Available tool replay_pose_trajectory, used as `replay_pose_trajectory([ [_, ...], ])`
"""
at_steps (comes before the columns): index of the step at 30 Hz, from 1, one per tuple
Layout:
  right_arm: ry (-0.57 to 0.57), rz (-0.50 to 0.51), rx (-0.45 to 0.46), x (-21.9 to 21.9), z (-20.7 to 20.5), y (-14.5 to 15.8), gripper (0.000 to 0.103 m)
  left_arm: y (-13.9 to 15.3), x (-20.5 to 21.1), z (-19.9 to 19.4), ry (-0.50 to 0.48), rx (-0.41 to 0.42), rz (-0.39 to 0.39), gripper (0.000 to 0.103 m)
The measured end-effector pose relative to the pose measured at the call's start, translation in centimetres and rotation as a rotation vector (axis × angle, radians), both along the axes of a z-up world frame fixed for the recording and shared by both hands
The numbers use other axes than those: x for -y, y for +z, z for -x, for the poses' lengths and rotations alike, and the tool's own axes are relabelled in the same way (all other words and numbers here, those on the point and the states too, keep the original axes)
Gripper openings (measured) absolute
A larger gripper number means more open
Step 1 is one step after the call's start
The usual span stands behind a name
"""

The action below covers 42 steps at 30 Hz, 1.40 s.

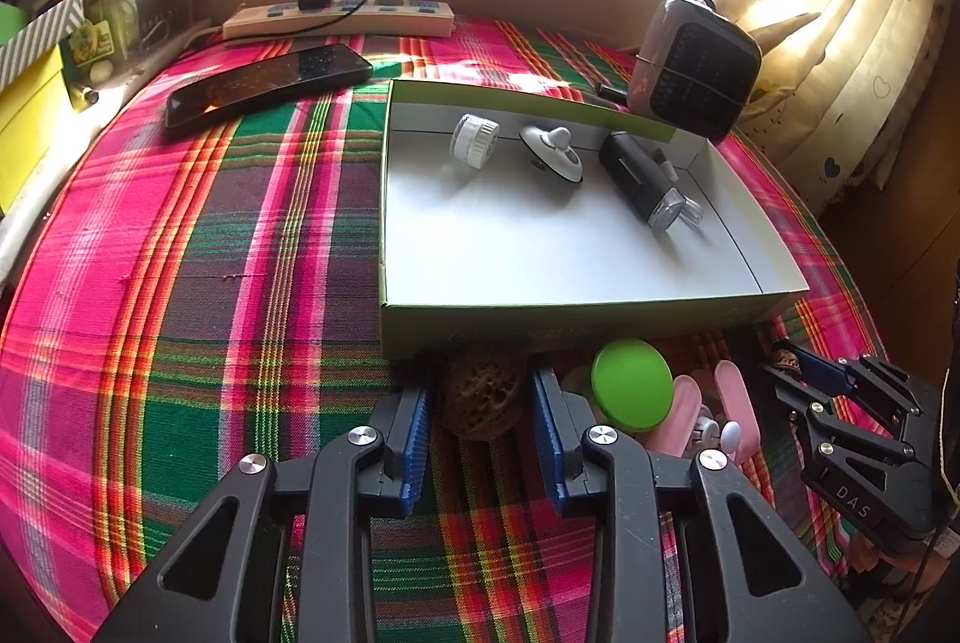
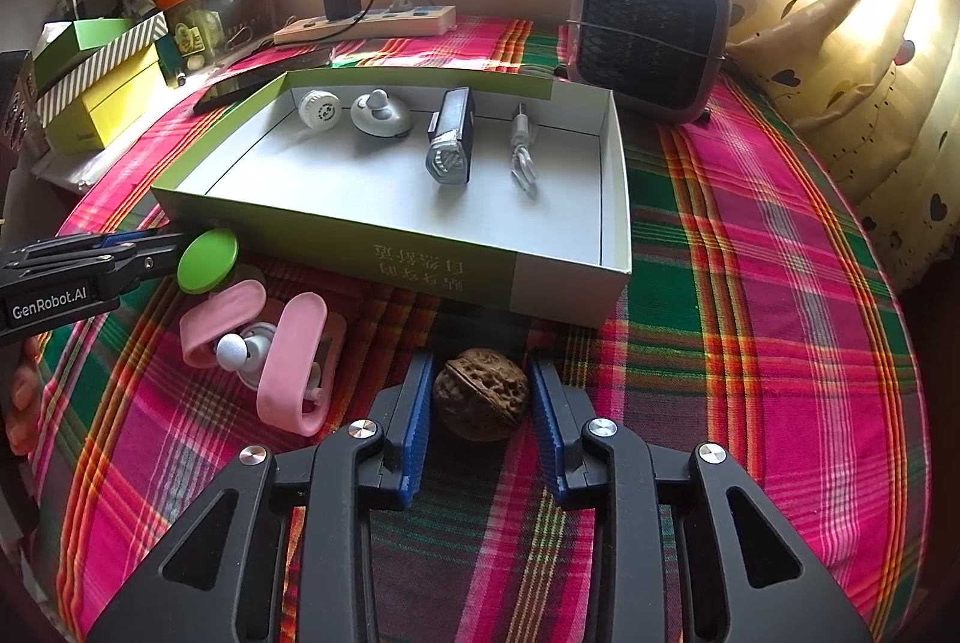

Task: Organize objects
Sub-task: 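Close left gripper on one walnut while right gripper closes on another walnut, then carry walnut with left gripper while right gripper carries its walnut over the box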

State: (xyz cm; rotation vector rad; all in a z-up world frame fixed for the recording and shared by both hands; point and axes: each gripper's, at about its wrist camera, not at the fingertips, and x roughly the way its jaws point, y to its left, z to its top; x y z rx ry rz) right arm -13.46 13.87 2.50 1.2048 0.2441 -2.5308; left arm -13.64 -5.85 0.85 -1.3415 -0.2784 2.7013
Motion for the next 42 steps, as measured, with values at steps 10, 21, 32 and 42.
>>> replay_pose_trajectory([
  [10, 0.000, 0.000, 0.000, 0.0, 0.0, 0.0, 0.032, 0.0, 0.0, -0.1, 0.000, -0.001, 0.000, 0.029],
  [21, 0.003, 0.014, -0.002, -0.1, -0.1, 0.3, 0.032, 0.1, 0.1, -0.2, 0.001, -0.003, -0.007, 0.029],
  [32, 0.017, 0.037, -0.030, -0.2, -0.1, 1.9, 0.032, 1.8, 0.1, -1.1, -0.010, -0.037, -0.006, 0.029],
  [42, 0.072, 0.057, -0.073, 1.4, 0.9, 4.3, 0.032, 3.7, 0.2, -0.9, -0.024, -0.070, -0.016, 0.029],
])
